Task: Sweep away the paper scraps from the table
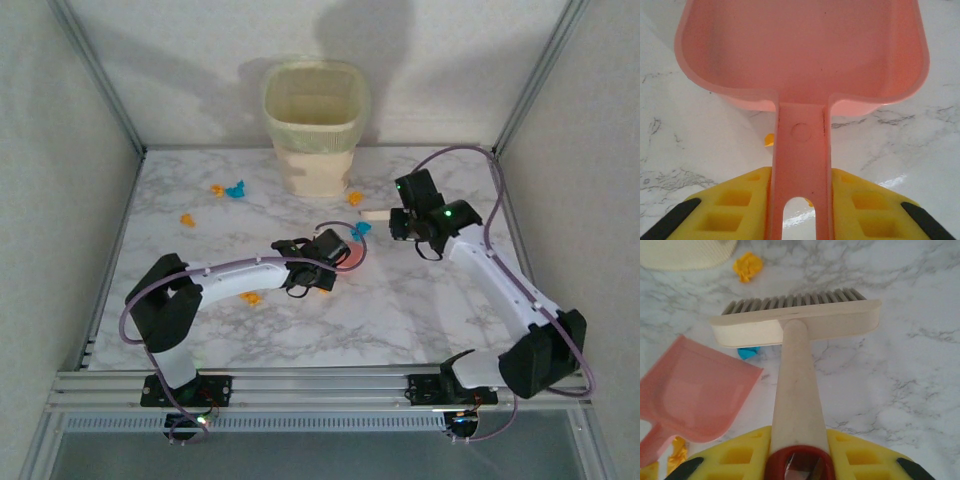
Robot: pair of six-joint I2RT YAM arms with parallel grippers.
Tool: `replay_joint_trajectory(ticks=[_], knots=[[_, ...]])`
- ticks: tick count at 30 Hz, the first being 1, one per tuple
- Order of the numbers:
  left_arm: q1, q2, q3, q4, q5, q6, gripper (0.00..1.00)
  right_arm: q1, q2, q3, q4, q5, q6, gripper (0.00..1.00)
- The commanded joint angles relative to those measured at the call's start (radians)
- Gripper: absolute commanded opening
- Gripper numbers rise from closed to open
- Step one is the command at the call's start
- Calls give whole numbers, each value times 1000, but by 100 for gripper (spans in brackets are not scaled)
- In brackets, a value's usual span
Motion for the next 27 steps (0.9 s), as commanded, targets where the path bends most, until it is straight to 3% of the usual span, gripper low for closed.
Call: replay_joint_trajectory(ticks=[1,10,19,27], knots=[[9,28,-26,-41,-42,17,0,7,-62,-22,40,96,28,0],[7,26,-40,-33,-42,16,0,6,14,-26,138,154,87,0],[8,31,-46,-22,-51,18,0,5,189,76,-3,205,50,0],[7,52,-33,-18,-64,25,0,11,171,66,-25,87,-6,0]])
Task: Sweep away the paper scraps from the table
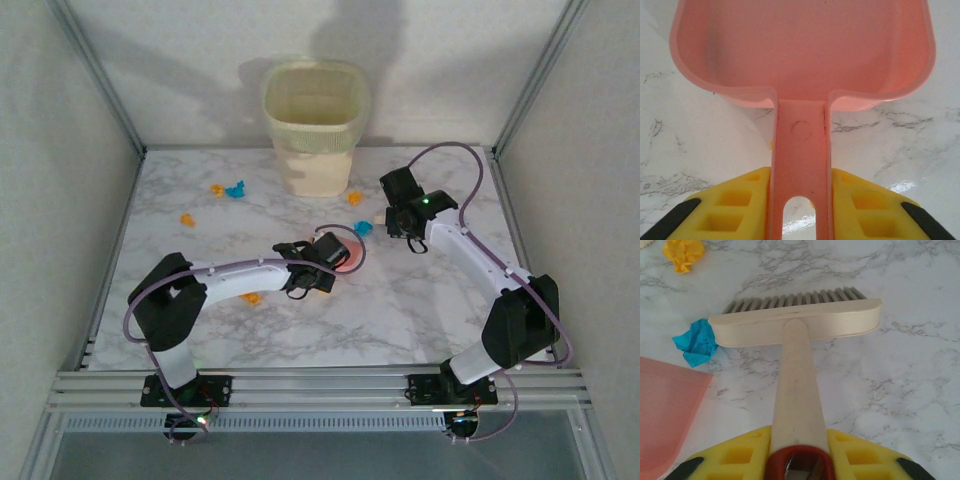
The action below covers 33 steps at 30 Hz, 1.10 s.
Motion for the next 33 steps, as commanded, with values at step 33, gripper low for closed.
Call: replay_joint_trajectory(ticks=[33], knots=[[6,41,7,-34,-65,18,0,14,-138,-30,230,184,50,0]])
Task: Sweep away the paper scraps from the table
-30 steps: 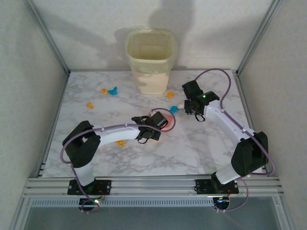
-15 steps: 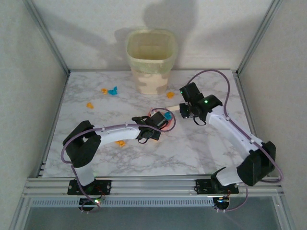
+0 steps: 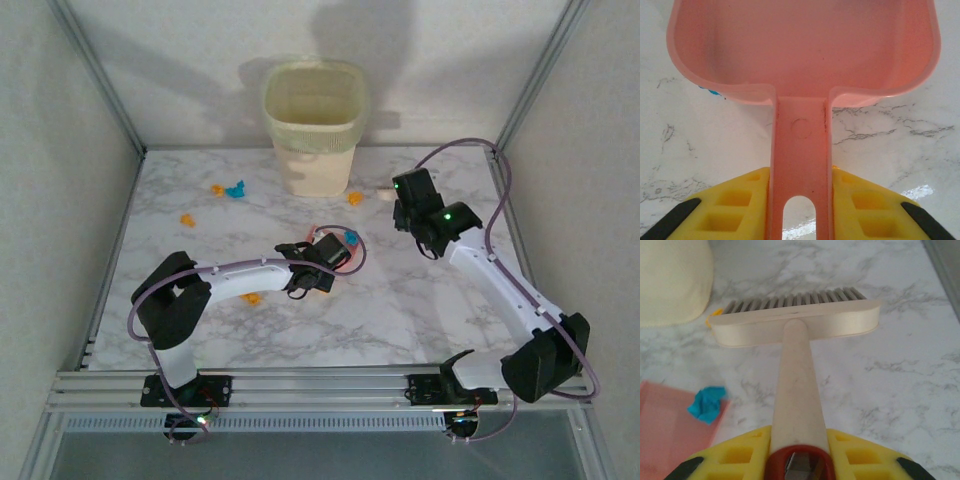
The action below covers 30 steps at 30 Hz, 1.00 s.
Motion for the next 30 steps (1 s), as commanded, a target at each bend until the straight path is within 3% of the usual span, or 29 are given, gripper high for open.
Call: replay_joint_trajectory(ticks=[1,15,30], knots=[[7,28,9,-41,-25,12,0,-17,57,5,152,73,33,0],[7,57,37,-32,-24,17,0,-39,466,250,148,-9,7,0],[8,66,55,-38,-40,25,0,-46,490,215,100,-171,-41,0]])
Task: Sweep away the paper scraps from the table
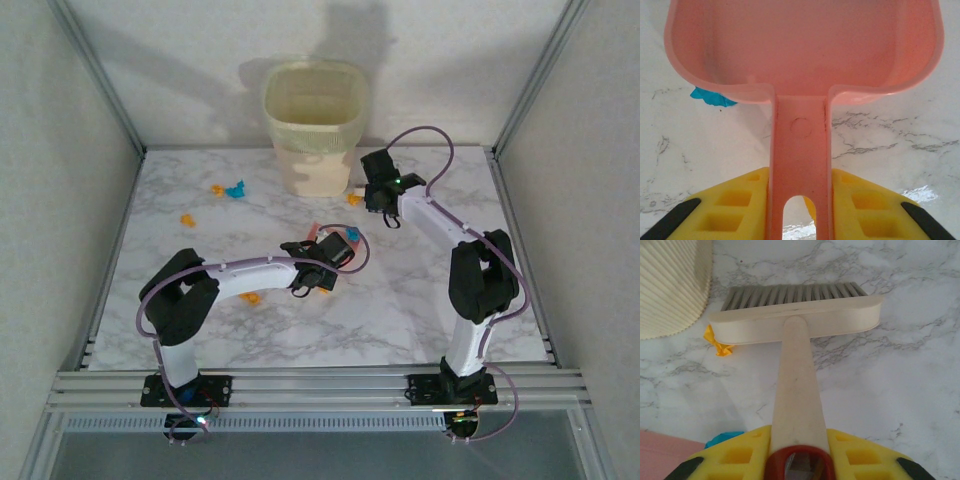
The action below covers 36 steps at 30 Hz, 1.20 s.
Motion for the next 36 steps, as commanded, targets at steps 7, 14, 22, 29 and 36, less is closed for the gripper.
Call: replay_joint_trajectory(ticks=[7,14,22,29,36], knots=[[8,12,6,-34,-30,17,0,-3,-123,-125,-66,-136,-62,0],[9,12,6,-46,-47,19,0,-2,-253,-180,-119,-313,-92,0],[11,17,4,-44,-52,17,0,-2,-413,-246,-97,-253,-60,0],[11,15,3,-46,-46,11,0,-3,-370,-238,-69,-154,-15,0],[12,14,2,-46,-45,9,0,-3,-251,-189,-75,-156,-11,0]])
